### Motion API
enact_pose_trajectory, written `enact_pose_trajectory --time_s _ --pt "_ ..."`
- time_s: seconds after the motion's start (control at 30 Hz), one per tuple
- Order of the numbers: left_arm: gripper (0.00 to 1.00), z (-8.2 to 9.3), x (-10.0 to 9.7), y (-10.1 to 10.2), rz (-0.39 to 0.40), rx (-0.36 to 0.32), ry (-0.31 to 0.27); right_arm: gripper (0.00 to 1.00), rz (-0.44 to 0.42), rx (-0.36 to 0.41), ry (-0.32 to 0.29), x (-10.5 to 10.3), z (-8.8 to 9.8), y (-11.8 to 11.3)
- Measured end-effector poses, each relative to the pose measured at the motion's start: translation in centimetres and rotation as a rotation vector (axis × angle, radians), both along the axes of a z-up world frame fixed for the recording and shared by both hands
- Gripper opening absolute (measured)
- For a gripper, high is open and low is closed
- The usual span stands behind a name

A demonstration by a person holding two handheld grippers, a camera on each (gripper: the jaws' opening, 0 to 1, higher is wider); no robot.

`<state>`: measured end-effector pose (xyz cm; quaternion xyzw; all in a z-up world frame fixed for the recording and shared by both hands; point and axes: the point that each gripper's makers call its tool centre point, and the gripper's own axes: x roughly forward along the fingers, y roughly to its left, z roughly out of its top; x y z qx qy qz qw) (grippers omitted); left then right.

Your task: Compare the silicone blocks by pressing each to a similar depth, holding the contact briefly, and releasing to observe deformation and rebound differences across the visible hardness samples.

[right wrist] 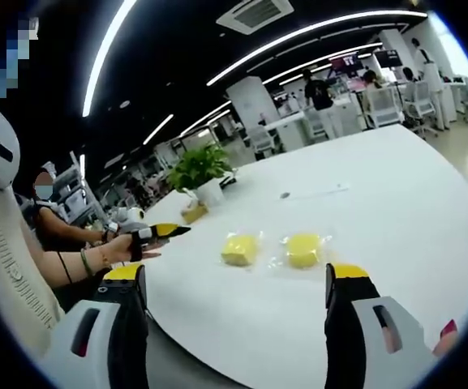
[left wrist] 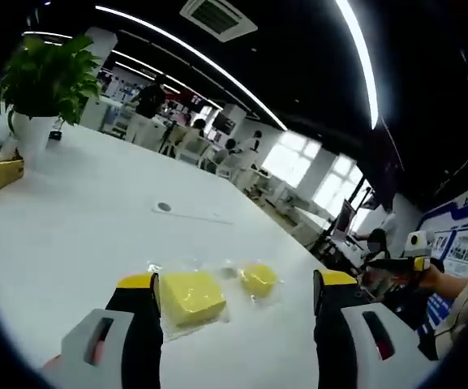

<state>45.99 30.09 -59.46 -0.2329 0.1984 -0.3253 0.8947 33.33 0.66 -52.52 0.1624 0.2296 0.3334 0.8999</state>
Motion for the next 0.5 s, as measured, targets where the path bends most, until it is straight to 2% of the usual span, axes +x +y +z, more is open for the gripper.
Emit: enact_pose_trajectory --time_s 0.33,0.5 --pt "0.76 -2.5 2.5 0.4 0.004 0.016 0.033 0.82 0.006 -0.018 0.026 0.5 -0.5 0.4" --pt "0.72 -4.1 3.9 0.5 -0.003 0.021 0.043 0.81 0.016 -0.032 0.042 0.7 -0.9 0.6"
